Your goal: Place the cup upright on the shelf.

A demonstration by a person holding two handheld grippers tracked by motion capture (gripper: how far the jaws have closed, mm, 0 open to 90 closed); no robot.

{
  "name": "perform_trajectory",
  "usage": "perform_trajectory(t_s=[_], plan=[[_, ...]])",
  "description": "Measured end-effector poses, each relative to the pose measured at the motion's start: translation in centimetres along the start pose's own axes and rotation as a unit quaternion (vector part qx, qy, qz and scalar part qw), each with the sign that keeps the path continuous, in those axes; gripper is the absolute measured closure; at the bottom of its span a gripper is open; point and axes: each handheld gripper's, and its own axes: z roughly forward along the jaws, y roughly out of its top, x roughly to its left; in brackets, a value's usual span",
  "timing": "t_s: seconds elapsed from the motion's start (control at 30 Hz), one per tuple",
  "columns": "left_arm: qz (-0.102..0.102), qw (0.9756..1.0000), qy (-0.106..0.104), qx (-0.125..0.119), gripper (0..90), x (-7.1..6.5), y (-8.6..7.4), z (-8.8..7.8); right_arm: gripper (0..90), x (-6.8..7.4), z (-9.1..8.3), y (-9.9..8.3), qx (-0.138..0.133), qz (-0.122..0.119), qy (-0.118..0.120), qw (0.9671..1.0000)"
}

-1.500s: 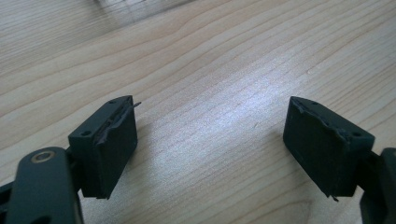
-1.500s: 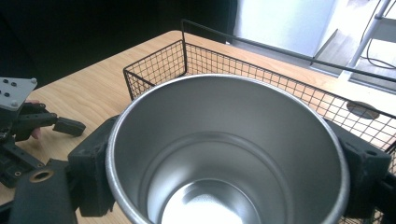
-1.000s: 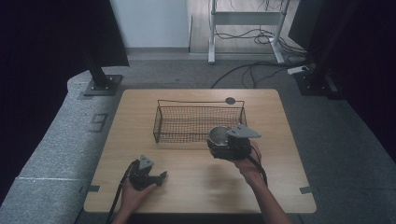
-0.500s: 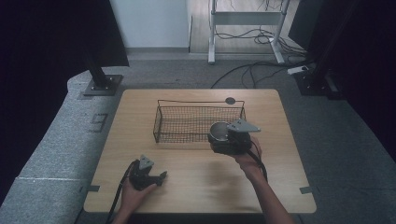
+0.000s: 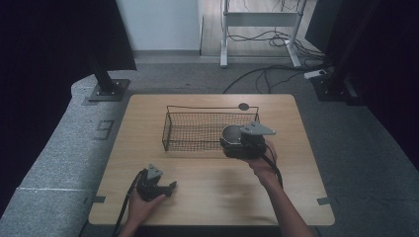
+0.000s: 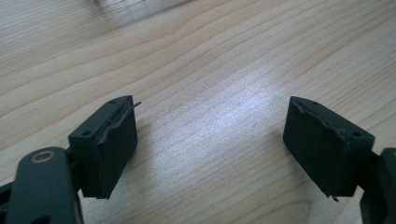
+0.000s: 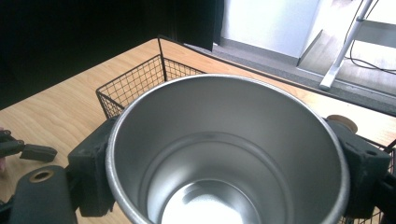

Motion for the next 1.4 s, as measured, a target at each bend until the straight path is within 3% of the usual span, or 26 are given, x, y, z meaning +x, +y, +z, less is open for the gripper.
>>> perform_trajectory(t_s=[0.67,1.4], plan=[[0.0,1.0,0.0,0.0,17.7,0.0,0.0,0.0,13.7,-0.8,0.9,1.1,0.0,0.005,-0.001,1.0],[0.0,1.0,0.0,0.0,17.7,0.0,0.0,0.0,13.7,-3.4,4.2,1.8,0.028,0.02,-0.023,0.9991]])
